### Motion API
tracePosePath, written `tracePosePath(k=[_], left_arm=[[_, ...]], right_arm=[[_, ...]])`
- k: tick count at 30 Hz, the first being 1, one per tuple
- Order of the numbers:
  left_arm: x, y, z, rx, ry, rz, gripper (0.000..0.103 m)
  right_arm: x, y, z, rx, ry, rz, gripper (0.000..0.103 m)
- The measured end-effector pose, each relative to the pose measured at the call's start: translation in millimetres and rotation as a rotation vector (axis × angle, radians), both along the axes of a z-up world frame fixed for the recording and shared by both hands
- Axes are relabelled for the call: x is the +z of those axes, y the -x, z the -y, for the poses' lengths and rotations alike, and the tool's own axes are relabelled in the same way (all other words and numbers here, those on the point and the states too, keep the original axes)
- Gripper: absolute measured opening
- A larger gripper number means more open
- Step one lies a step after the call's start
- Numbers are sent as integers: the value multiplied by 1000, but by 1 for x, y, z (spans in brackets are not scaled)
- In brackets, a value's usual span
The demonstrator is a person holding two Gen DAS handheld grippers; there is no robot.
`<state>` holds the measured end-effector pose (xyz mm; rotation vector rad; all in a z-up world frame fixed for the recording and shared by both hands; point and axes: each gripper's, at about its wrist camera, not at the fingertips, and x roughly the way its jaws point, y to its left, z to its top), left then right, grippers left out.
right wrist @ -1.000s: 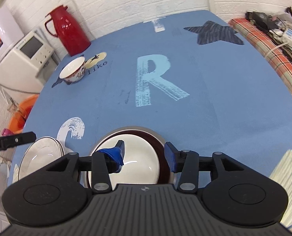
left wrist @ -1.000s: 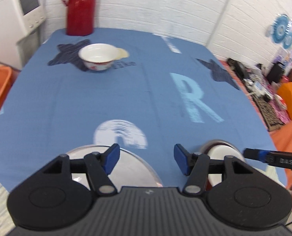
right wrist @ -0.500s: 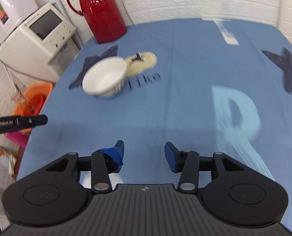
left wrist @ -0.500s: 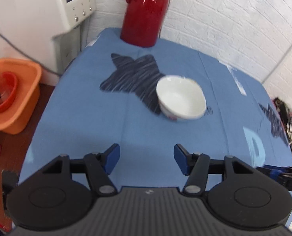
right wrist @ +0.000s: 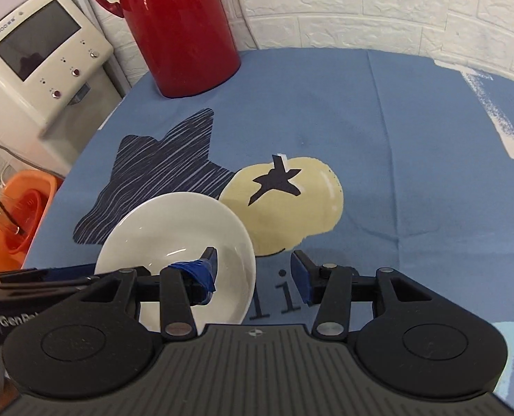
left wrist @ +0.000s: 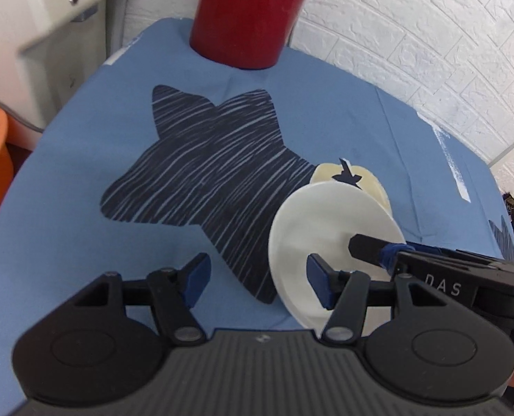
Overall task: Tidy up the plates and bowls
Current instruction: 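Move both grippers to the small floral white bowl and close on its rim, then carry the floral bowl with both grippers into the red bowl and release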
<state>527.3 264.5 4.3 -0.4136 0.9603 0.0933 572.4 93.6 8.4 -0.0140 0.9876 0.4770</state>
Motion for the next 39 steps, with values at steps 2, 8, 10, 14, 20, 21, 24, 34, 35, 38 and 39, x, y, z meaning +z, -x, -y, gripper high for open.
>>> tracePosePath(k=[2, 8, 10, 14, 20, 21, 24, 34, 35, 38, 39], left_arm=[[-6, -3, 0, 15, -26, -3, 60], [-7, -1, 0, 21, -42, 17, 59], [-7, 1, 1, 24, -47, 18, 57], [-5, 3, 4, -11, 1, 33, 15], [1, 14, 10, -51, 60, 12, 9], [5, 19, 11, -52, 58, 8, 9], [18, 33, 20, -72, 41, 12, 8], [61, 121, 98, -192, 62, 30, 8], [65, 132, 110, -209, 70, 32, 8], [72, 163, 149, -278, 66, 42, 8], [73, 174, 163, -302, 62, 47, 8]], right_arm=[[-5, -2, -2, 14, 9, -13, 32], [-7, 0, -5, 35, -8, 1, 30], [-6, 3, -4, 45, -13, 7, 25], [-8, 8, -3, 51, -41, 0, 7], [2, 26, -7, 102, -10, 18, 6], [4, 29, -4, 101, -21, 10, 6], [11, 42, 7, 82, -46, -2, 8], [58, 138, 84, 50, -24, 34, 10], [61, 153, 97, 37, -21, 36, 11], [68, 193, 135, -4, -10, 42, 14], [70, 206, 146, -21, -5, 48, 14]])
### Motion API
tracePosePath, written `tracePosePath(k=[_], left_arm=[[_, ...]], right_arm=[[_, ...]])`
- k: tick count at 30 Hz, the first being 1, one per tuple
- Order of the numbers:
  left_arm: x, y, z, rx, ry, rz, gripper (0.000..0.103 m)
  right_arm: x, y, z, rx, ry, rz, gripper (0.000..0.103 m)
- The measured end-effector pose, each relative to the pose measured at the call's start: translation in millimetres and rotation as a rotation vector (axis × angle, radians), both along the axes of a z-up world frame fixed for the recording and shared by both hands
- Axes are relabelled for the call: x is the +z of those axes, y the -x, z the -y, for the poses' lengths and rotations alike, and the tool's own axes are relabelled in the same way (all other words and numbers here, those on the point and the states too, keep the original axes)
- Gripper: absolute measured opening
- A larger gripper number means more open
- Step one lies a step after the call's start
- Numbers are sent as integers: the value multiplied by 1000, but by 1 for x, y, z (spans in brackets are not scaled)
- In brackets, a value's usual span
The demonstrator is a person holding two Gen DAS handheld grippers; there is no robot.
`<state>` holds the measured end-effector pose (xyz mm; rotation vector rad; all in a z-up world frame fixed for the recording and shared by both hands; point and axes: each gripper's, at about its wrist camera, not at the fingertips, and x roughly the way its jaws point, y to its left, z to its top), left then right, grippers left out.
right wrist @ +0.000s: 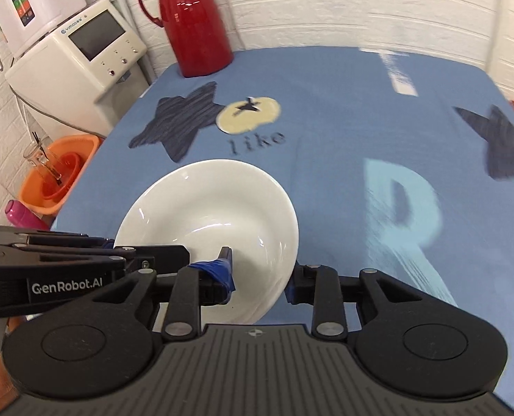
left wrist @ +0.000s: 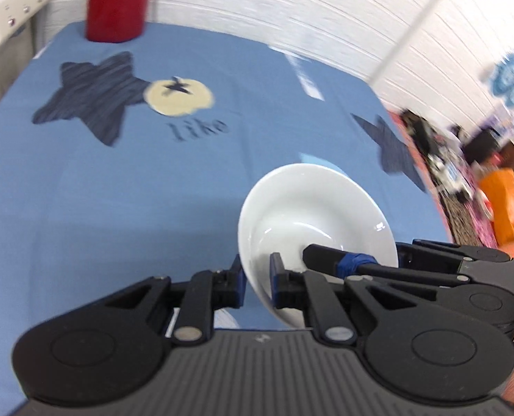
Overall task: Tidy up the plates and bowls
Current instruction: 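Carry the floral bowl with both grippers into the red bowl and release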
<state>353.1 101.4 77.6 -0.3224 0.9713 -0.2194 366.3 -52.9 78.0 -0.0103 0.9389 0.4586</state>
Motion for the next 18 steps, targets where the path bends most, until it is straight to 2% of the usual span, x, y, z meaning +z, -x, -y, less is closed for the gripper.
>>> tracePosePath(k=[5, 9, 13, 18], left_arm=[[-2, 46, 64, -120, -23, 20, 8], [-14, 76, 106, -195, -58, 14, 9], [-27, 98, 127, -228, -82, -2, 9], [-34, 112, 133, -228, -124, 2, 9]], right_arm=[[1, 53, 59, -88, -2, 19, 15], [-12, 86, 95, -145, -19, -1, 15], [-28, 108, 116, -172, -42, -30, 15], [-39, 124, 120, -155, -51, -37, 15]])
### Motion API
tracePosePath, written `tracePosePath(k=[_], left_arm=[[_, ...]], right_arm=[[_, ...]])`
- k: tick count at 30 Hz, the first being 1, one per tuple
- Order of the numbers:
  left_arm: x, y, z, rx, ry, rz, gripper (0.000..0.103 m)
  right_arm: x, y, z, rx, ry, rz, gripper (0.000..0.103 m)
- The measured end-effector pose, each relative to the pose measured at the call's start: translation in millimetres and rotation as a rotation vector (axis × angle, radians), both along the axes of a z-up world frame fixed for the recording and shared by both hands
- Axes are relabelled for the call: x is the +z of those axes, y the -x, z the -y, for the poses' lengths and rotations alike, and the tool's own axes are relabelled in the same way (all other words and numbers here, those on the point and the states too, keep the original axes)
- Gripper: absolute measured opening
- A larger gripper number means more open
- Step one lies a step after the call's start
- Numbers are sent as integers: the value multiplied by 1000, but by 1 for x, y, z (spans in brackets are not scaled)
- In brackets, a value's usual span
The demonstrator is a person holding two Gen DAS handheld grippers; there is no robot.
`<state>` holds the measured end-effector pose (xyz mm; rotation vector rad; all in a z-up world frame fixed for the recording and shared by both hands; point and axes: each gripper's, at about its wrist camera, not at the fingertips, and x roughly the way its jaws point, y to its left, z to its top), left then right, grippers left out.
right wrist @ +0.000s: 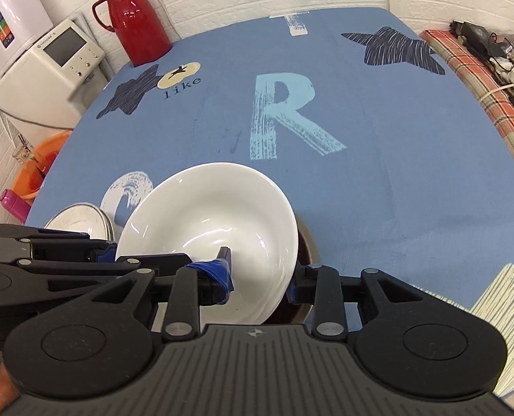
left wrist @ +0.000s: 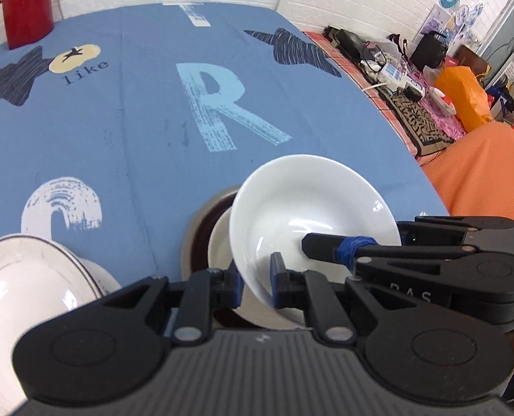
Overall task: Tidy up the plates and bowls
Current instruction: 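Carry the floral bowl with both grippers into the red bowl and release, then close both grippers on the steel bowl rim holding the nested bowls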
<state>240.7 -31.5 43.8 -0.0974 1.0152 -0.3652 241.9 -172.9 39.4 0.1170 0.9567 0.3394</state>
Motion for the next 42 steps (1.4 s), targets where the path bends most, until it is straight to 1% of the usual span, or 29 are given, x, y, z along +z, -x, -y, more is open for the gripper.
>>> tracePosePath(k=[4, 10, 13, 20, 22, 24, 25, 27, 29, 30, 31, 32, 33, 34, 38, 42], left_arm=[[-4, 6, 1, 10, -32, 6, 9], [-8, 5, 0, 16, -44, 24, 9], [-9, 7, -1, 7, -34, 31, 9], [-13, 11, -6, -9, 1, 63, 14], [-14, 13, -8, -15, 17, 73, 17], [-16, 14, -14, -17, 50, 77, 26], [-17, 14, -17, -15, 71, 72, 29], [-18, 14, -24, -16, 121, 55, 43], [-17, 16, -31, -25, 174, 43, 53], [-15, 19, -32, -23, 183, 44, 57], [-12, 21, -34, -14, 172, 56, 66], [-9, 24, -35, 4, 143, 75, 81], [-6, 28, -36, 18, 119, 101, 82], [-4, 30, -37, 14, 113, 113, 82], [-1, 29, -50, 36, 139, 90, 81], [-1, 29, -56, 66, 145, 87, 81]], right_arm=[[-7, 4, 0, 7, -11, 2, 15], [-10, 4, 0, 9, -10, 8, 15], [-11, 4, 0, 3, -19, 5, 14], [-15, 4, 0, -8, -32, 2, 15], [-15, 5, 0, -11, -34, 7, 15], [-16, 6, 1, -14, -47, 17, 15], [-17, 7, 2, -19, -56, 22, 15], [-19, 8, 3, -32, -79, 31, 15], [-21, 10, 3, -41, -95, 38, 15], [-21, 10, 3, -43, -96, 39, 15], [-22, 10, 1, -39, -83, 39, 15], [-23, 11, -2, -36, -57, 45, 15], [-24, 12, -3, -44, -51, 64, 16], [-23, 12, -3, -46, -49, 71, 16], [-21, 12, -1, -73, -64, 72, 16], [-13, 19, 8, -119, -100, 107, 17]])
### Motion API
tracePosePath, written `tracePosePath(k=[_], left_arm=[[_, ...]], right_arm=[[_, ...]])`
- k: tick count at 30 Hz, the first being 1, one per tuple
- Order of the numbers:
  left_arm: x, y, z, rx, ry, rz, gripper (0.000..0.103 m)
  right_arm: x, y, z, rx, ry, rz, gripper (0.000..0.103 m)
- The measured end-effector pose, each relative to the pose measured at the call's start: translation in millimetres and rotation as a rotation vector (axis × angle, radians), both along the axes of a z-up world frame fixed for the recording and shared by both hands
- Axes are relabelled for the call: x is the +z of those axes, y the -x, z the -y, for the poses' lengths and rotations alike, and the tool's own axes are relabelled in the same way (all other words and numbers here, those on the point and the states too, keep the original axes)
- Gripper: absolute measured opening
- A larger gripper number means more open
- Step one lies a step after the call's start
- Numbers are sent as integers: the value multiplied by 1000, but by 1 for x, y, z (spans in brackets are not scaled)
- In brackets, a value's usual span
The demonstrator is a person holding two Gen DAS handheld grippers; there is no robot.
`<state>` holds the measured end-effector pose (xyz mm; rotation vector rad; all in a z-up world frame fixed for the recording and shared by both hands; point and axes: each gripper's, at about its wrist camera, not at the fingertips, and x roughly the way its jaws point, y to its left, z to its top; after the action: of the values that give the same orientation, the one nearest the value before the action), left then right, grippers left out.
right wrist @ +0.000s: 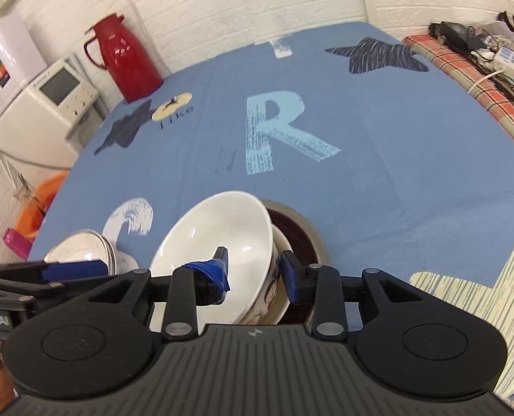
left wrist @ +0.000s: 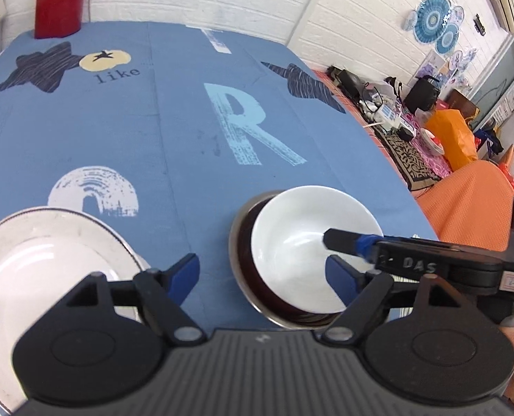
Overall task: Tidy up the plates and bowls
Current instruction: 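Close both grippers on the steel bowl rim holding the nested bowls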
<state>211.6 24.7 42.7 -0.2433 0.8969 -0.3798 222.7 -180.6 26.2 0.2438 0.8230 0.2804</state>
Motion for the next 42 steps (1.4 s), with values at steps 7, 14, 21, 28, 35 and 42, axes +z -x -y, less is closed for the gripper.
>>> tracePosePath(k=[7, 14, 21, 28, 35, 42], left_arm=[[4, 11, -1, 33, 49, 5, 81], [5, 41, 15, 51, 18, 57, 82], [8, 79, 14, 101, -11, 145, 82], [12, 68, -1, 124, -18, 125, 83], [8, 13, -29, 16, -23, -35, 83], [-4, -34, -43, -65, -76, -138, 83]], right_arm=[[17, 29, 24, -129, -76, 118, 21], [-3, 56, 12, -221, -120, 42, 21], [-19, 97, 15, -301, -191, 79, 22], [-22, 99, 38, -340, -354, 41, 25], [-10, 81, 51, -308, -335, 13, 25], [-19, 67, 59, -315, -334, -42, 26]])
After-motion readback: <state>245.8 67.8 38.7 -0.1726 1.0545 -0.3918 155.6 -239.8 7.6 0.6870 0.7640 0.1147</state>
